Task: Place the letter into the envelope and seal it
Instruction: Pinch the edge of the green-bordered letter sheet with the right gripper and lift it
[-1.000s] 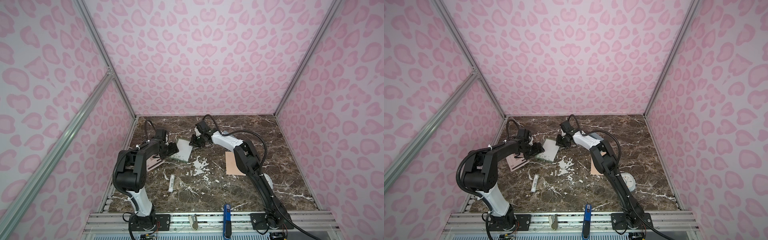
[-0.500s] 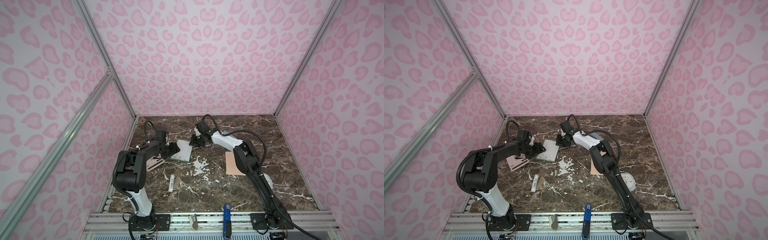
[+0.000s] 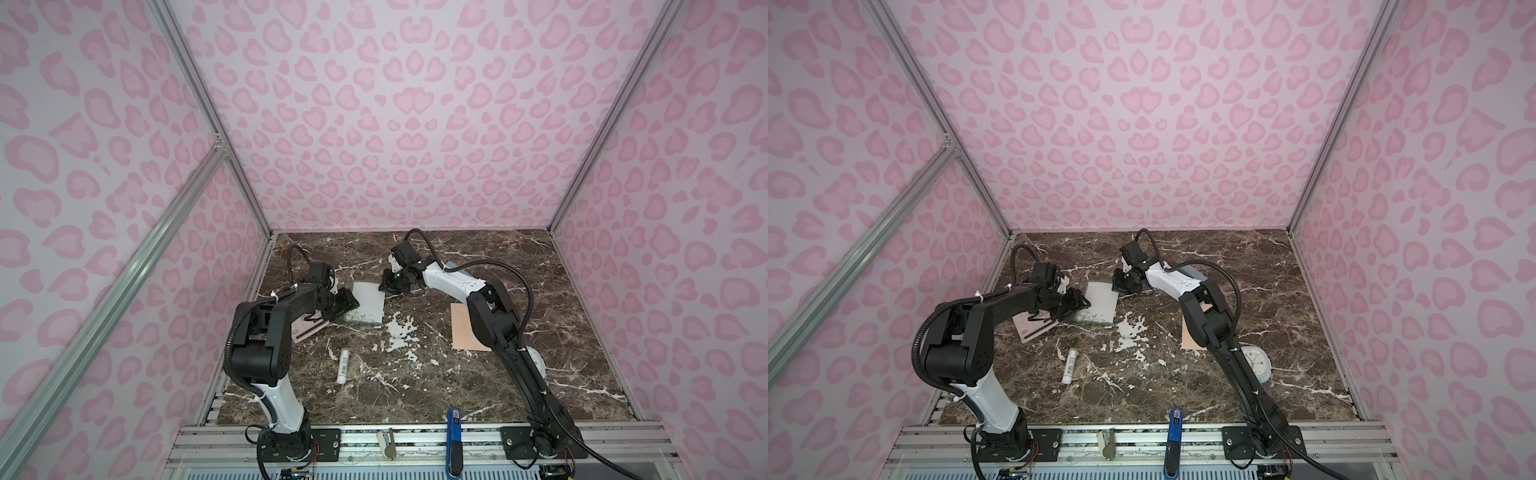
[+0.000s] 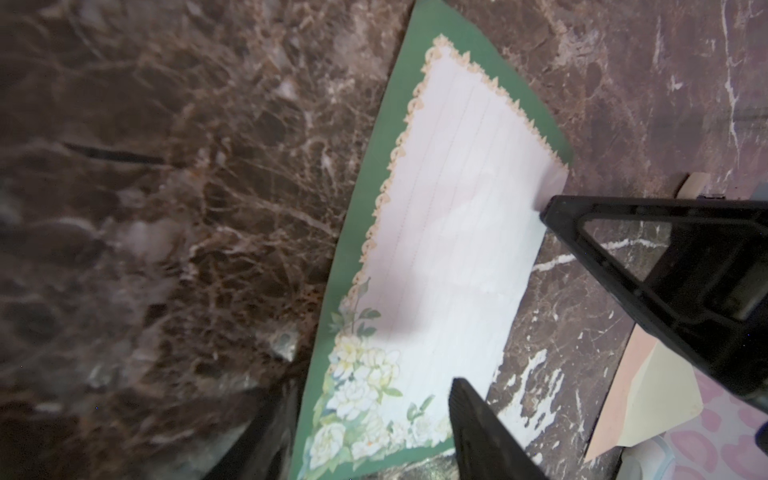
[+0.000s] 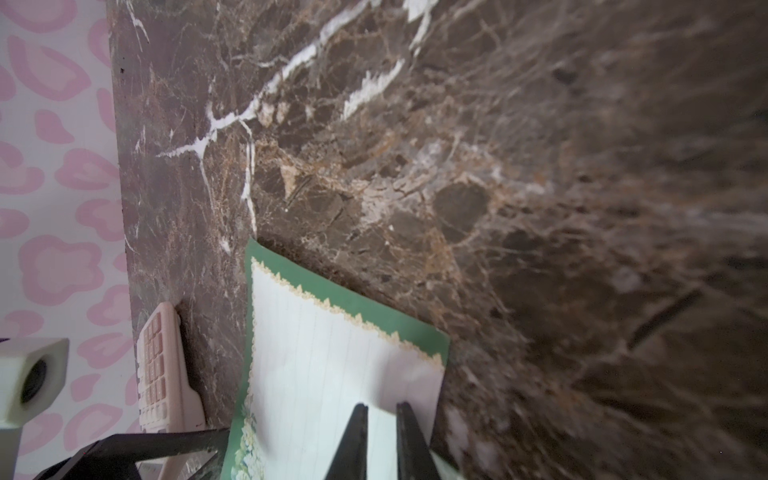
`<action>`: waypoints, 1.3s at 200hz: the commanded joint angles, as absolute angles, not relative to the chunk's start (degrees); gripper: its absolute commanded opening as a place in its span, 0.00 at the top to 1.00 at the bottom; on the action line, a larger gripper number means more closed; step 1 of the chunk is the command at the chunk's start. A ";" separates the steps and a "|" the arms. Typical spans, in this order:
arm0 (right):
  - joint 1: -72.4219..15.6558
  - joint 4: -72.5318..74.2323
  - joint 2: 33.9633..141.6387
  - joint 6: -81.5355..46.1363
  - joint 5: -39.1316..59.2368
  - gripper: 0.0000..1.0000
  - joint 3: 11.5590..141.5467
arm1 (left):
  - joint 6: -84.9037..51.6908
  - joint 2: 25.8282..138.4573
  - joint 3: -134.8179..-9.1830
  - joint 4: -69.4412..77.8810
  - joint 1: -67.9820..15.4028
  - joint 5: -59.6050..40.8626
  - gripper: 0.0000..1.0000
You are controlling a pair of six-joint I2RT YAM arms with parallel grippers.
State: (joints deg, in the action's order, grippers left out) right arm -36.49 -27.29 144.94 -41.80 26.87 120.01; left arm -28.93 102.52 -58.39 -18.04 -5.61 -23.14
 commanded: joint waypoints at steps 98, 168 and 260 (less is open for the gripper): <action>-36.56 -32.78 145.86 -40.87 24.42 0.84 119.66 | -27.64 102.83 -58.88 -22.85 -5.45 -19.17 0.86; -36.56 -32.95 143.23 -39.80 24.32 0.81 119.55 | -27.60 101.06 -58.54 -22.94 -5.41 -18.90 0.96; -36.69 -21.65 118.70 -38.74 24.04 0.53 98.93 | -28.34 88.19 -58.24 -25.32 -7.91 -19.21 0.96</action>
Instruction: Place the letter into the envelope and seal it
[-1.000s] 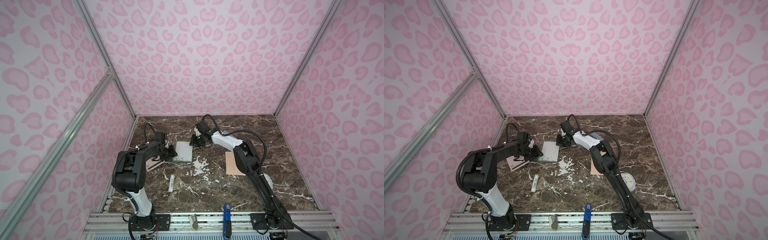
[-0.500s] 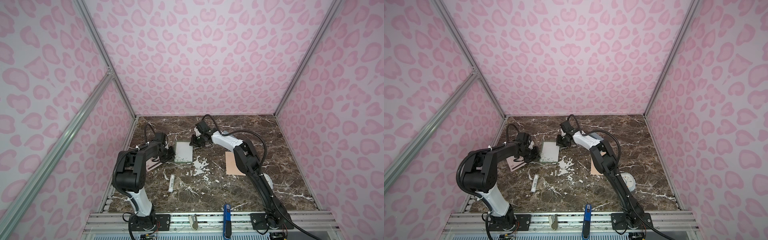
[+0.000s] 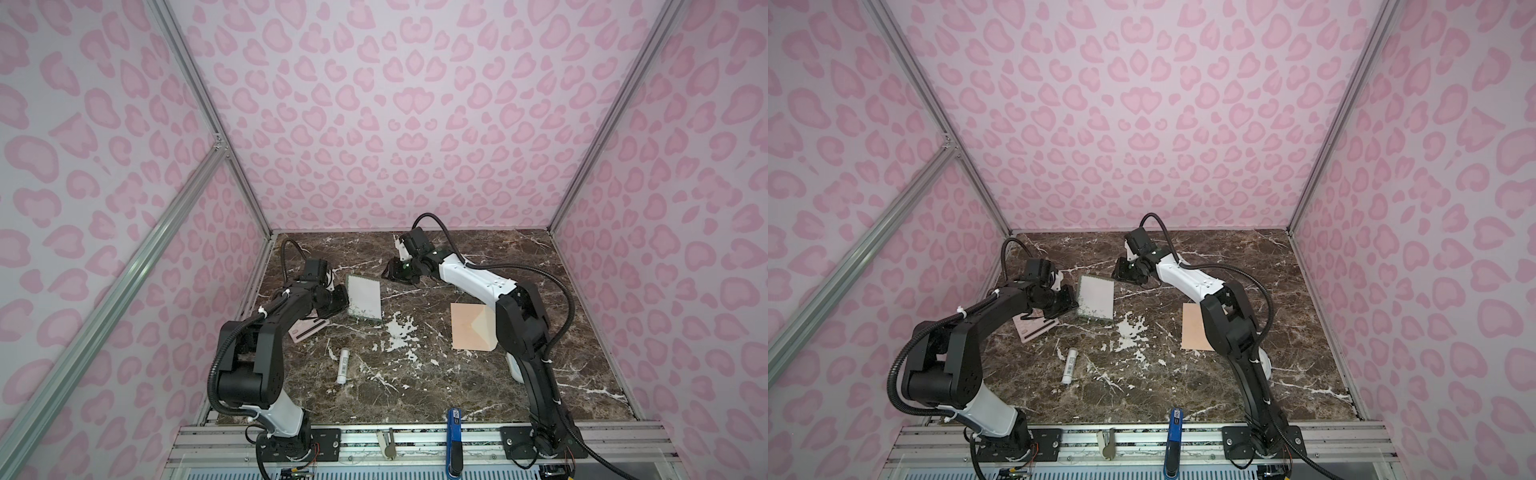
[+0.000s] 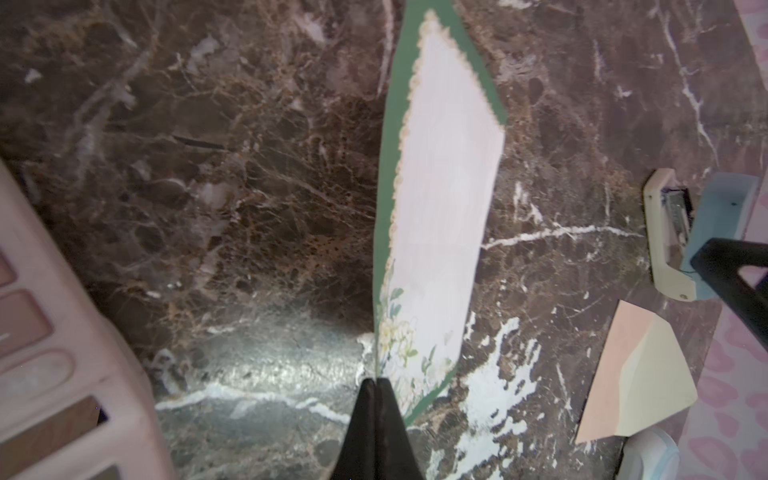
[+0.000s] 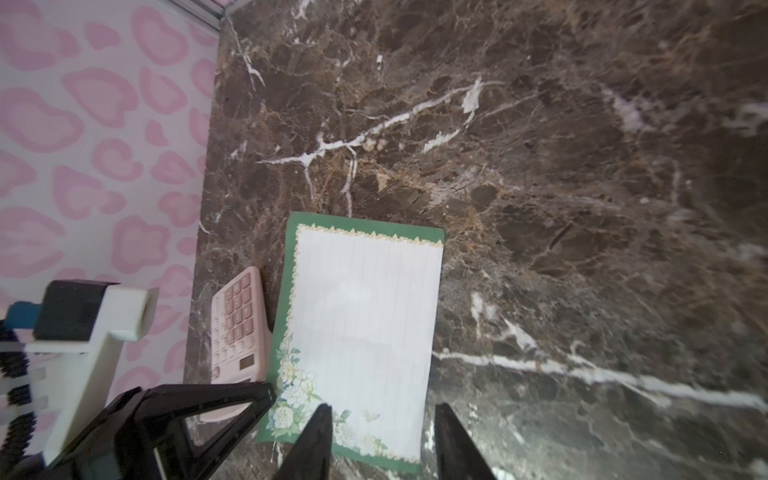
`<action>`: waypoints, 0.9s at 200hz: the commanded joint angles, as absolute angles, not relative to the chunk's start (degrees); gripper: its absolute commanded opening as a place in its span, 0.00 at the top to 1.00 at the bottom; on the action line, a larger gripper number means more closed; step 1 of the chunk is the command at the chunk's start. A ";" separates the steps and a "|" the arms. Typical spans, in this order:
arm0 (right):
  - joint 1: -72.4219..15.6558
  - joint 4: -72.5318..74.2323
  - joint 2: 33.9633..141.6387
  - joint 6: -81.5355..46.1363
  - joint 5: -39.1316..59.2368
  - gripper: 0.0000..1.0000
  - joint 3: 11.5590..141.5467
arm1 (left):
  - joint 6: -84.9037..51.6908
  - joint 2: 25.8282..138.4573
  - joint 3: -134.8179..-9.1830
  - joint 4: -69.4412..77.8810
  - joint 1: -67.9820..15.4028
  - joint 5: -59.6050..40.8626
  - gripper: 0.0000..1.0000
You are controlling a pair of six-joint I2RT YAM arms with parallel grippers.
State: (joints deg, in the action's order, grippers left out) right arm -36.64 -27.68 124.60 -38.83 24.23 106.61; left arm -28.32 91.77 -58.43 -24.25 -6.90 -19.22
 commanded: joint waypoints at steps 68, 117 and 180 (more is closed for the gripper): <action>-36.72 -4.30 95.22 -37.37 28.42 0.43 69.47 | -32.62 73.62 -55.26 -23.87 -12.83 -20.06 0.96; -36.72 15.42 84.55 -39.40 31.38 0.41 52.33 | -33.74 64.40 -53.96 -23.84 -17.55 -21.32 0.96; -36.31 37.69 81.71 -43.80 33.37 0.33 41.35 | -35.02 59.24 -52.25 -20.06 -20.62 -25.05 0.96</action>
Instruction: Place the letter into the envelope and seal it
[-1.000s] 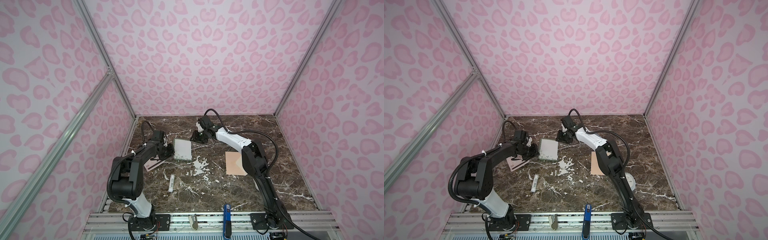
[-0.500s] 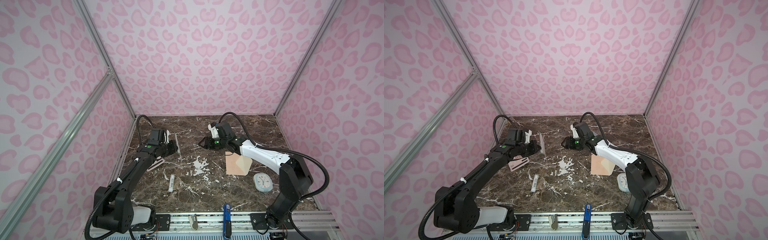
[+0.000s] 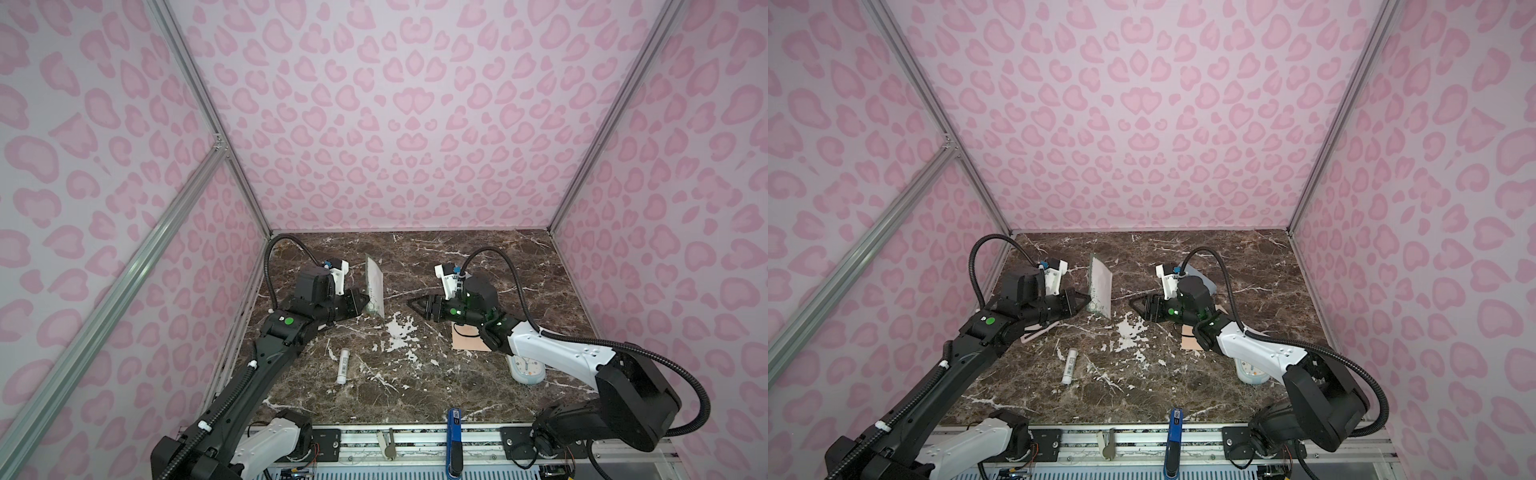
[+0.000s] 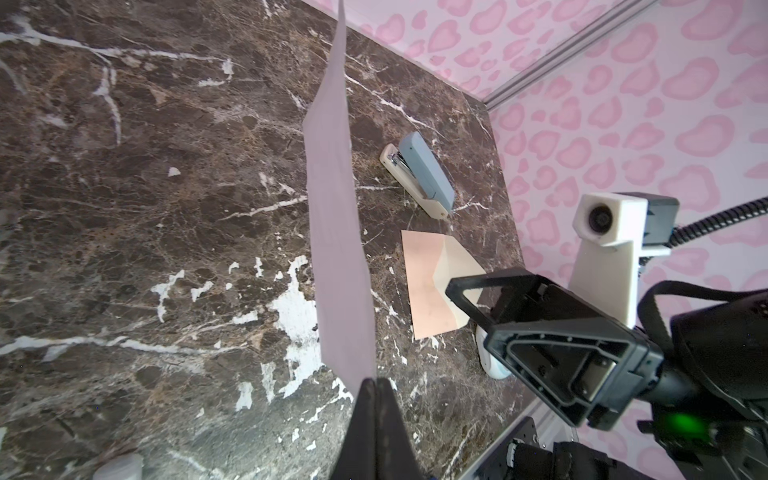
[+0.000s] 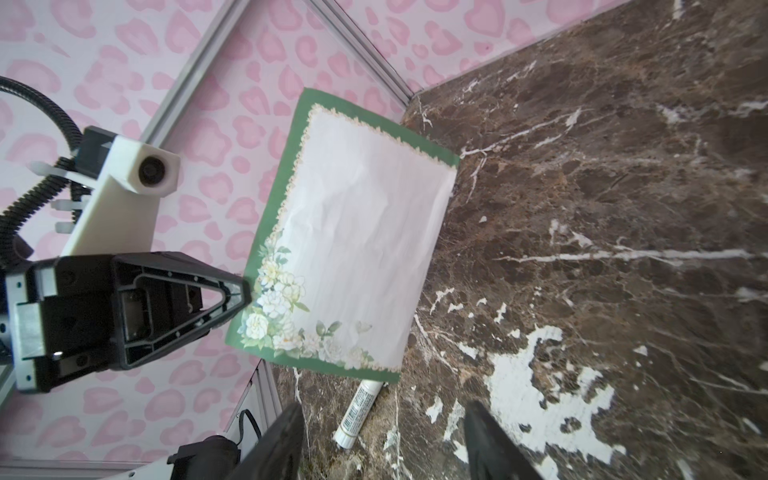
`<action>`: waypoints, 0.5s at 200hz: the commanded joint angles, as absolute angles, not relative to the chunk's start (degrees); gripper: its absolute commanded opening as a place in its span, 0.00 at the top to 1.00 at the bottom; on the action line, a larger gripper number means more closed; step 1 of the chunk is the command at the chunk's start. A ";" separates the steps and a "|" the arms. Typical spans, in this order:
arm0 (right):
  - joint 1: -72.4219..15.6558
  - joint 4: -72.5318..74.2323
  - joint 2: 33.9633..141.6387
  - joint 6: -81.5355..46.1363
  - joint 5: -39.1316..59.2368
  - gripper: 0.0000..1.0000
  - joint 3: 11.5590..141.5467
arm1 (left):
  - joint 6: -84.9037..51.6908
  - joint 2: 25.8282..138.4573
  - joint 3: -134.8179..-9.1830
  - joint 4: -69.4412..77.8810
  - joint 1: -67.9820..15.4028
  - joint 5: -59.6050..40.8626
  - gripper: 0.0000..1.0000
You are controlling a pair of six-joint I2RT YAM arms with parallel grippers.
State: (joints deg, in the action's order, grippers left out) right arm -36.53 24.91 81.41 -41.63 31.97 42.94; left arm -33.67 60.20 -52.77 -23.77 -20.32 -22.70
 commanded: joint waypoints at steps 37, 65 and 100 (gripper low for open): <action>-34.48 44.46 84.74 -47.59 35.08 0.26 40.45 | -34.65 61.20 -55.20 -19.60 -20.79 -27.72 0.96; -32.69 55.27 88.62 -53.15 36.36 0.24 38.18 | -34.69 62.14 -56.00 -18.50 -20.91 -29.53 0.96; -31.62 70.48 93.83 -59.72 37.17 0.24 35.82 | -37.19 62.07 -54.27 -12.71 -20.93 -33.28 0.96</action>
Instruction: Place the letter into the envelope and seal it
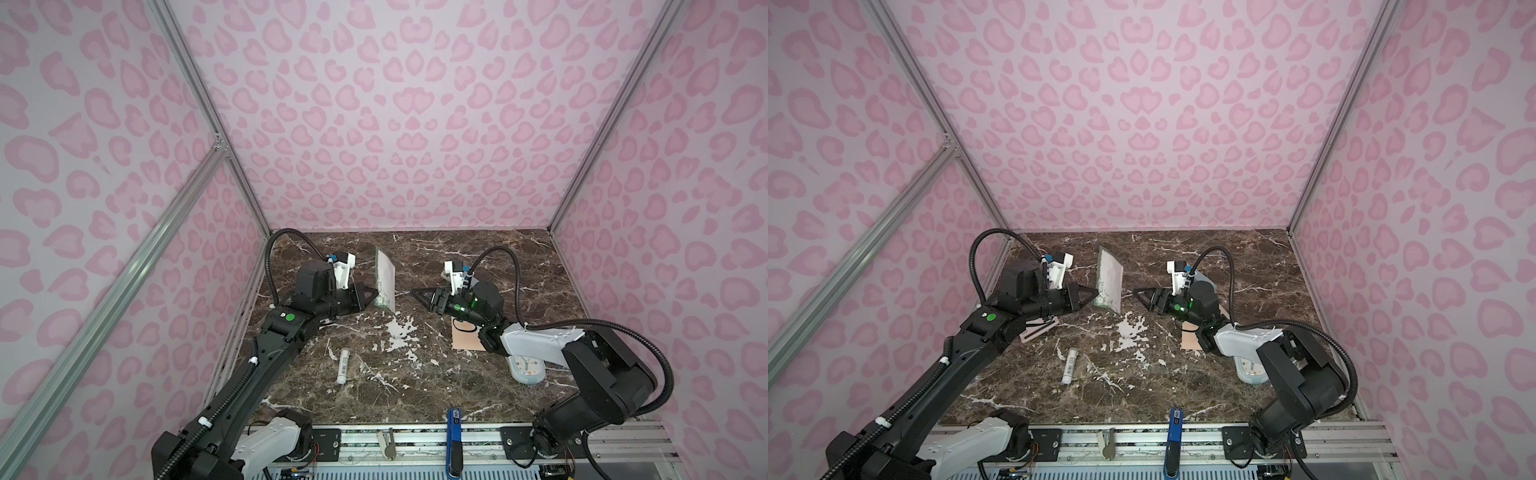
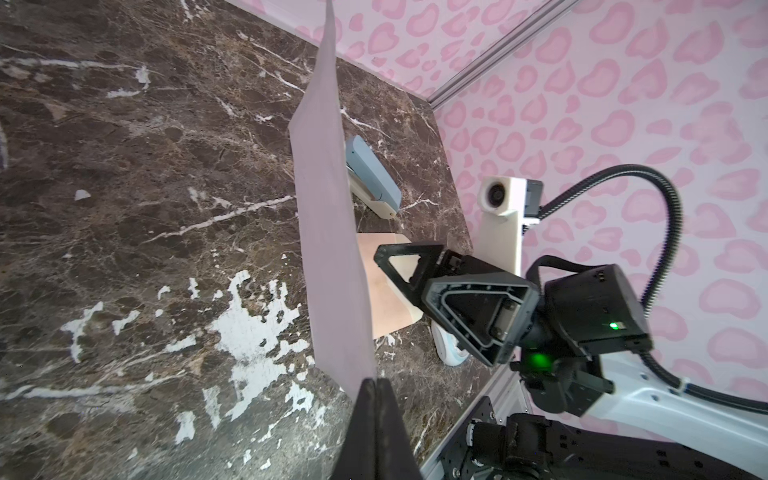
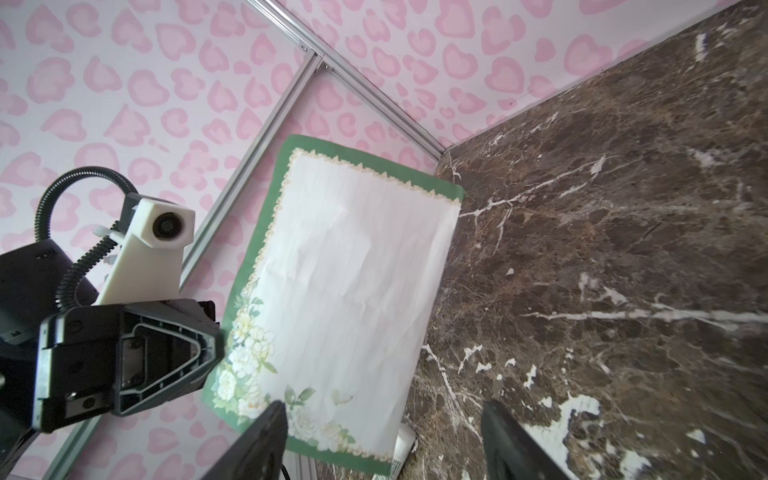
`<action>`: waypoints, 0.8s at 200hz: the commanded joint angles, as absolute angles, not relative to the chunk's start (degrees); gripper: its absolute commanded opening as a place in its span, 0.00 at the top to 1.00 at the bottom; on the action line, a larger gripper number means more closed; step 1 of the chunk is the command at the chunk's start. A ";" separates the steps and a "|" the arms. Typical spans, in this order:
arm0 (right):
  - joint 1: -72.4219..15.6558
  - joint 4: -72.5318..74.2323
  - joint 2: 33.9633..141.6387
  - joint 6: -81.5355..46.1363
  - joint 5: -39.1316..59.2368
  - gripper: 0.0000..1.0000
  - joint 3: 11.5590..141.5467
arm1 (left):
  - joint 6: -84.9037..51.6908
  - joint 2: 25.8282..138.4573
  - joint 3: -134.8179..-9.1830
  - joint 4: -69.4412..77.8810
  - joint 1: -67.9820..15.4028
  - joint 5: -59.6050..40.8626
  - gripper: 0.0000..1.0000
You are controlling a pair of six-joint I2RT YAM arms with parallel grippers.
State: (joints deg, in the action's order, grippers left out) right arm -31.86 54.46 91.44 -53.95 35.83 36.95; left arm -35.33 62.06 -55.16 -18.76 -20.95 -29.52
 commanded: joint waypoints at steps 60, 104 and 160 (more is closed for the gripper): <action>-30.98 76.18 98.23 -60.87 37.62 0.24 35.94 | -38.83 62.73 -52.86 -7.21 -21.01 -36.35 0.96; -30.82 84.81 103.68 -66.35 37.00 0.23 36.41 | -38.50 63.81 -53.88 -6.47 -21.08 -37.97 0.96; -30.90 89.25 106.96 -69.19 37.27 0.15 37.75 | -40.14 65.99 -52.56 -1.31 -21.06 -39.45 0.96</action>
